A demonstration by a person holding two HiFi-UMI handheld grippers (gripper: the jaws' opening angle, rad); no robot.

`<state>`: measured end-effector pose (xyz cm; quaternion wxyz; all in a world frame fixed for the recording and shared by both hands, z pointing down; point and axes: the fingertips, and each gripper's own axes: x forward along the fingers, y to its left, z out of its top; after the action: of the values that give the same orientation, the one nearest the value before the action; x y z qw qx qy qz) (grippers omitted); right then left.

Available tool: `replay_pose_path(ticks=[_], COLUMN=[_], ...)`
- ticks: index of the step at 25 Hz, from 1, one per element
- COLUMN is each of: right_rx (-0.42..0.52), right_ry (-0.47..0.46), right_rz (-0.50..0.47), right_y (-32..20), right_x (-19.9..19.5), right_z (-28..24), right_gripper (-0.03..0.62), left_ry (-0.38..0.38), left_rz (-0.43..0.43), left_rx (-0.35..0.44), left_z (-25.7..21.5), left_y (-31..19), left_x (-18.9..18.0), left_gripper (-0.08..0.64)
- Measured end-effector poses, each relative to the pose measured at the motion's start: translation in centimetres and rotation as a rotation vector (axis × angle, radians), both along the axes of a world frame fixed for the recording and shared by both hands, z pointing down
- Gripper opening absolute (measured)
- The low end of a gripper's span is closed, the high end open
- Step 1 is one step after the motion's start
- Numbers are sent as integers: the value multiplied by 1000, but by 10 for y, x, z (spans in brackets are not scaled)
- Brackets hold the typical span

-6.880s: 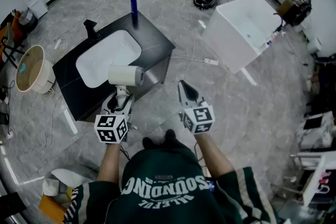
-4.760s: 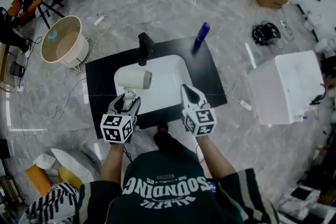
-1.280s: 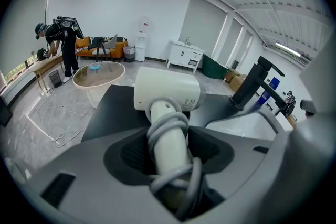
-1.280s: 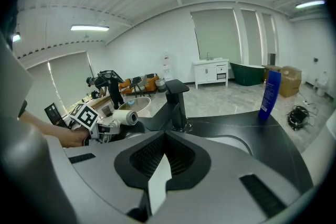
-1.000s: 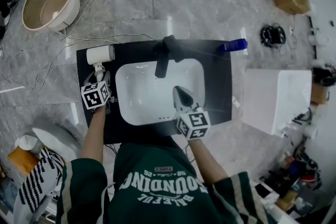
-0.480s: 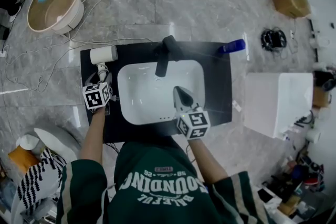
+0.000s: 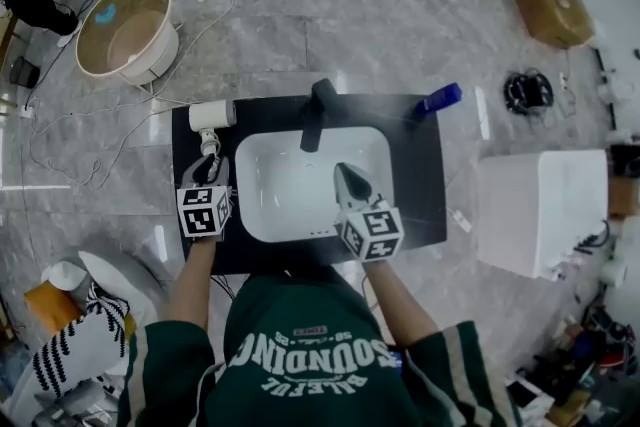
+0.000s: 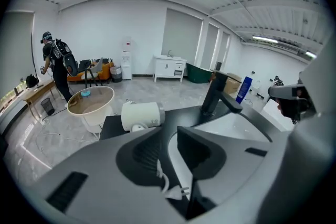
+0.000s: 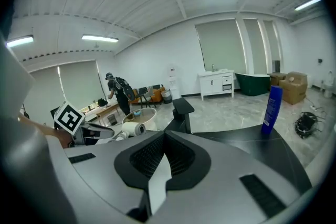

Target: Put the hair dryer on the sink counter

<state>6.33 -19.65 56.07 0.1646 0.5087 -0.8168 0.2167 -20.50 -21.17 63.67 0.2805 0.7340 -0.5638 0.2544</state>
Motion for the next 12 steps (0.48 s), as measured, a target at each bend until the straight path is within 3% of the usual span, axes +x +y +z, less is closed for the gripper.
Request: replay_pose_path(ticks=[5, 12], right_rx=[43, 121], right_ry=[-14, -34], right_rz=[-11, -29], right_y=[-2, -7], right_x=[4, 10], right_z=[-16, -43], right_gripper=[0, 1], left_ry=[19, 37], left_rz=[37, 98], left_rx=[45, 167], left_z=[-36, -99], left_y=[16, 27], left_x=[24, 53], left_gripper=[2, 2])
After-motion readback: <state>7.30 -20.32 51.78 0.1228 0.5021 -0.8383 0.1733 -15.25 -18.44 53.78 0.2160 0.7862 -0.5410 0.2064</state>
